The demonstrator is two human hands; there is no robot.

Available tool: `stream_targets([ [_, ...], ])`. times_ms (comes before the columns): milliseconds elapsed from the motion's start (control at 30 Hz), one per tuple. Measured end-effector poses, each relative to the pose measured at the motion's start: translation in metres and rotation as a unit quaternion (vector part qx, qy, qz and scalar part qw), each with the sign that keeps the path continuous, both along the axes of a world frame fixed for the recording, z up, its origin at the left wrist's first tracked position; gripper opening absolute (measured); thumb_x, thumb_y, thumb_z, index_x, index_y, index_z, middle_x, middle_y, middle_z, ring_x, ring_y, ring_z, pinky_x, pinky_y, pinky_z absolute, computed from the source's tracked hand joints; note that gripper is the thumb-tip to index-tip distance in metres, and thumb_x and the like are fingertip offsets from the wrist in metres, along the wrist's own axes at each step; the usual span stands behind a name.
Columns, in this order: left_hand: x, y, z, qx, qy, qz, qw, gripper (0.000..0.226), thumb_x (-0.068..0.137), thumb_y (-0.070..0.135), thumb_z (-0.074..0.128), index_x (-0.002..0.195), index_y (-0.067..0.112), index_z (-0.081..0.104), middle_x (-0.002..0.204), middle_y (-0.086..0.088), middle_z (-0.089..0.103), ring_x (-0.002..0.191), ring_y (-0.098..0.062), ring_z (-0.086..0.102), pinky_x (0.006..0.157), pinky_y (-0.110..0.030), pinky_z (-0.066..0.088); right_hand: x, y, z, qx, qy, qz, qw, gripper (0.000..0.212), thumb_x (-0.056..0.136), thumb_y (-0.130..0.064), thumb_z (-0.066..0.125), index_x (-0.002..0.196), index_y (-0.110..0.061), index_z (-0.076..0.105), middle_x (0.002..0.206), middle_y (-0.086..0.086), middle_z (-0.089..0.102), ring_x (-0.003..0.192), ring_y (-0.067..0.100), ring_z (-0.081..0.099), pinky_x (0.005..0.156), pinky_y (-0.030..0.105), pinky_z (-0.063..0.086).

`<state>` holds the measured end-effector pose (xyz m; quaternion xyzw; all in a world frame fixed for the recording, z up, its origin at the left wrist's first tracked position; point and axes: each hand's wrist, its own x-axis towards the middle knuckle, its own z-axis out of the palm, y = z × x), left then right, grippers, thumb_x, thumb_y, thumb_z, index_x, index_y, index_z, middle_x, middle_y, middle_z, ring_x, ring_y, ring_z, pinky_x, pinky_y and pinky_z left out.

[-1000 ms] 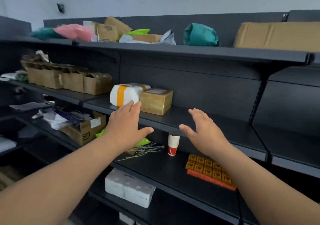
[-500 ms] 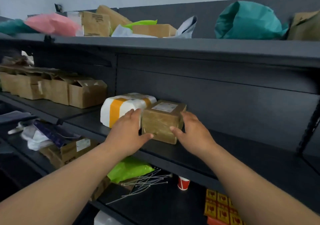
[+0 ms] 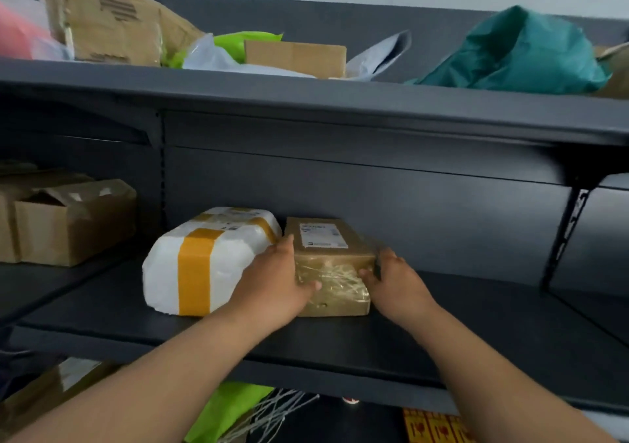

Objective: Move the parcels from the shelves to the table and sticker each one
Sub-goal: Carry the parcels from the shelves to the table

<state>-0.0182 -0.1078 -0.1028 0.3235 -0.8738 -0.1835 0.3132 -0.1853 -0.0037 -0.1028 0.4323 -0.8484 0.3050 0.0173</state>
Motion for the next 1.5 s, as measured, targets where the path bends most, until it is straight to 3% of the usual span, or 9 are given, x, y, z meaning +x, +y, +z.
stream_targets([
  [200,-0.022,-0.02,0.003,0.079,-0.002,-0.008,0.997,0.073,0.076,0.049,0.07,0.136,0.026,0.036,0.123,0.007,0.059,0.106,-0.017,0.06,0.087,-0.032,0.052,0.013,-0.007,0.002,-0.103,-0.206,0.003,0.973,0.041,0.09,-0.036,0.06,0.125,-0.017,0.05,0.118,-0.001,0.062,0.104,0.016,0.06,0.091,0.032,0.048],
  [300,-0.031,-0.02,0.0,0.1,-0.019,-0.002,0.995,0.073,0.076,0.051,0.067,0.136,0.022,0.038,0.121,0.001,0.061,0.103,-0.023,0.062,0.085,-0.037,0.054,0.023,-0.009,-0.003,-0.112,-0.244,-0.018,0.963,0.045,0.087,-0.042,0.062,0.124,-0.018,0.051,0.115,-0.001,0.063,0.102,0.016,0.061,0.094,0.039,0.05],
  [433,-0.032,-0.013,-0.002,0.077,-0.004,-0.014,0.997,0.054,0.086,0.043,0.061,0.13,0.019,0.041,0.119,-0.002,0.061,0.102,-0.025,0.062,0.081,-0.034,0.052,0.035,0.01,-0.002,-0.132,-0.224,-0.066,0.964,0.034,0.089,-0.039,0.062,0.114,-0.018,0.053,0.107,-0.001,0.064,0.096,0.016,0.063,0.088,0.037,0.053],
  [600,-0.041,0.034,-0.001,0.09,0.015,-0.104,0.99,0.053,0.086,0.045,0.061,0.129,0.022,0.041,0.114,0.002,0.063,0.096,-0.021,0.064,0.078,-0.035,0.054,0.047,0.07,0.006,-0.136,-0.163,-0.15,0.966,0.027,0.092,-0.042,0.058,0.106,-0.019,0.053,0.094,-0.003,0.062,0.08,0.009,0.06,0.059,0.023,0.046],
  [833,-0.068,0.133,0.01,0.091,0.069,-0.205,0.972,0.068,0.088,0.041,0.061,0.145,0.024,0.028,0.126,0.005,0.058,0.109,-0.018,0.059,0.075,-0.025,0.046,0.045,0.179,0.015,-0.142,-0.078,-0.246,0.956,0.033,0.091,-0.045,0.057,0.107,-0.017,0.051,0.088,-0.006,0.058,0.075,0.008,0.056,0.054,0.023,0.039],
  [1033,-0.097,0.258,0.006,0.087,0.116,-0.3,0.943,0.068,0.087,0.04,0.062,0.145,0.025,0.029,0.131,0.006,0.055,0.115,-0.016,0.056,0.091,-0.035,0.052,0.038,0.311,0.016,-0.149,-0.037,-0.308,0.939,0.039,0.09,-0.045,0.057,0.119,-0.02,0.047,0.096,-0.01,0.058,0.085,0.007,0.058,0.064,0.023,0.048],
  [1133,-0.112,0.329,-0.001,0.102,0.121,-0.341,0.927,0.066,0.087,0.041,0.062,0.144,0.025,0.031,0.129,0.007,0.057,0.113,-0.015,0.057,0.09,-0.035,0.052,0.036,0.387,0.013,-0.125,-0.01,-0.337,0.933,0.036,0.091,-0.046,0.055,0.117,-0.022,0.045,0.097,-0.011,0.056,0.079,0.002,0.053,0.06,0.016,0.042],
  [1300,-0.134,0.439,-0.023,0.167,0.131,-0.419,0.883,0.049,0.088,0.036,0.063,0.132,0.035,0.042,0.12,0.018,0.058,0.108,-0.009,0.057,0.088,-0.034,0.053,0.038,0.503,-0.001,-0.123,-0.031,-0.378,0.917,0.042,0.091,-0.042,0.058,0.125,-0.021,0.045,0.108,-0.007,0.057,0.091,0.011,0.057,0.065,0.019,0.047],
  [1500,-0.165,0.548,-0.059,0.22,0.103,-0.487,0.839,0.051,0.089,0.033,0.063,0.133,0.039,0.039,0.115,0.023,0.055,0.104,-0.002,0.053,0.08,-0.017,0.048,0.027,0.607,-0.03,-0.113,-0.066,-0.436,0.89,0.042,0.089,-0.041,0.062,0.124,-0.024,0.045,0.109,-0.01,0.061,0.101,0.011,0.061,0.086,0.033,0.055],
])
